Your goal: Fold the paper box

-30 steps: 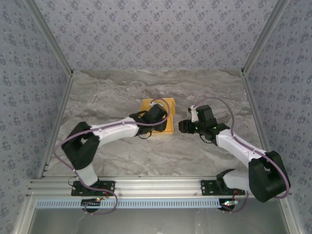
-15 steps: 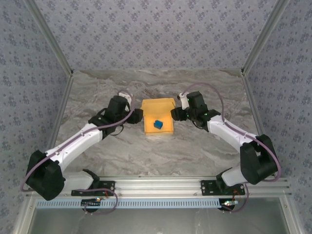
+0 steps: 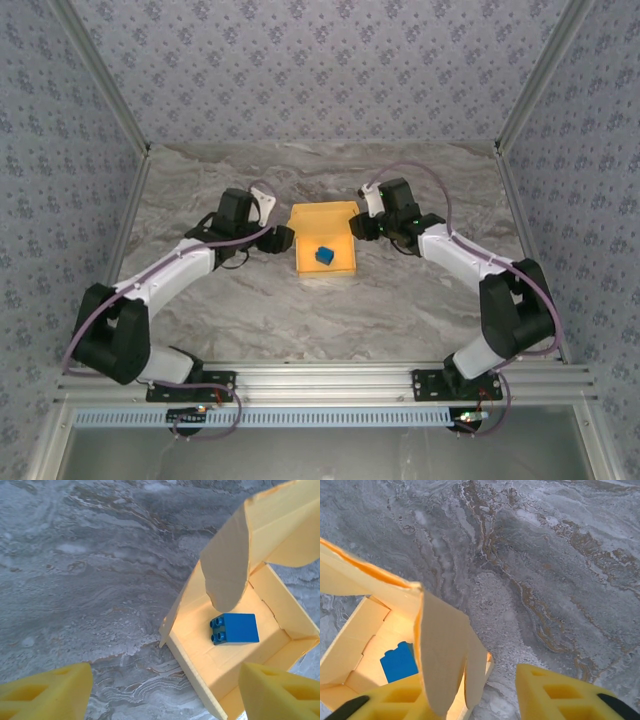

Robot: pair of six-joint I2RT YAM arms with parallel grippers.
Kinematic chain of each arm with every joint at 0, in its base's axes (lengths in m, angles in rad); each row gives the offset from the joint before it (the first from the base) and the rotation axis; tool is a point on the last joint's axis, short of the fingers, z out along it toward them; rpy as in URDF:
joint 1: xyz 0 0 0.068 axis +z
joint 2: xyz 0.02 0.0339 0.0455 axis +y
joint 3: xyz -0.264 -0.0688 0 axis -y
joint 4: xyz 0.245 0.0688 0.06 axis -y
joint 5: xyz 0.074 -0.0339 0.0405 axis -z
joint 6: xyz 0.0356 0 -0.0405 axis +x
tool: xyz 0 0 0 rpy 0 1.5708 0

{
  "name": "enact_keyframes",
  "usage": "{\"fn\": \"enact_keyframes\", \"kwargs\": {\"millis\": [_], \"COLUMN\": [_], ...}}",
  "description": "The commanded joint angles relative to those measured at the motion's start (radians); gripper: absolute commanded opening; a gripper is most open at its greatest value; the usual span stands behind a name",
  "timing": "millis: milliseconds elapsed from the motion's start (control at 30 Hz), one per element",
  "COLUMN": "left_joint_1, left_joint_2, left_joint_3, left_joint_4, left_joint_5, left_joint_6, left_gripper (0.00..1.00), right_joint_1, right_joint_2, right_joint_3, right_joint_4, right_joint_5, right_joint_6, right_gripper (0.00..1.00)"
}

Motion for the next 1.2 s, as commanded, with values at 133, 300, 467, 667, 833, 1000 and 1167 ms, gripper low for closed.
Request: {"fn": "enact_keyframes", "kwargs": {"millis": [133,300,467,667,833,1000,1167], "left_joint_1": [0.002,-0.002,-0.005,-0.014,-0.020,-0.036,-0.074], "left_joint_2": [0.090,0.145,0.188,0.214,0.227,0.220,0.204], "left_joint_3": [0.075,0.110,0.142,0.159,0.167,0.159,0.147], "left_joint_4": [0.060,0.076,0.073,0.094,0.097,0.107,0.133], "left_joint_5": [0.059,0.076,0.084,0.092,0.078,0.021,-0.122], "left_joint_6": [0.107,0.118,0.135,0.133,0.130,0.110,0.044], "left_gripper": [0.65,0.54,0.44,0.30,0.24,0.17,0.12], "right_joint_1": [0.014,0.018,0.022,0.031,0.044,0.071,0.114], "right_joint_2": [0.024,0.027,0.029,0.039,0.051,0.058,0.070], "right_joint_3": [0.044,0.049,0.055,0.065,0.075,0.087,0.112], "right_joint_4": [-0.030,-0.036,-0.041,-0.050,-0.058,-0.070,-0.102], "right_joint_5": [-0.004,0.003,0.010,0.019,0.038,0.102,0.229], "right_joint_6": [-0.021,-0.025,-0.029,-0.031,-0.027,-0.003,0.055], "right_gripper": [0.32,0.26,0.22,0.16,0.12,0.08,0.03]}}
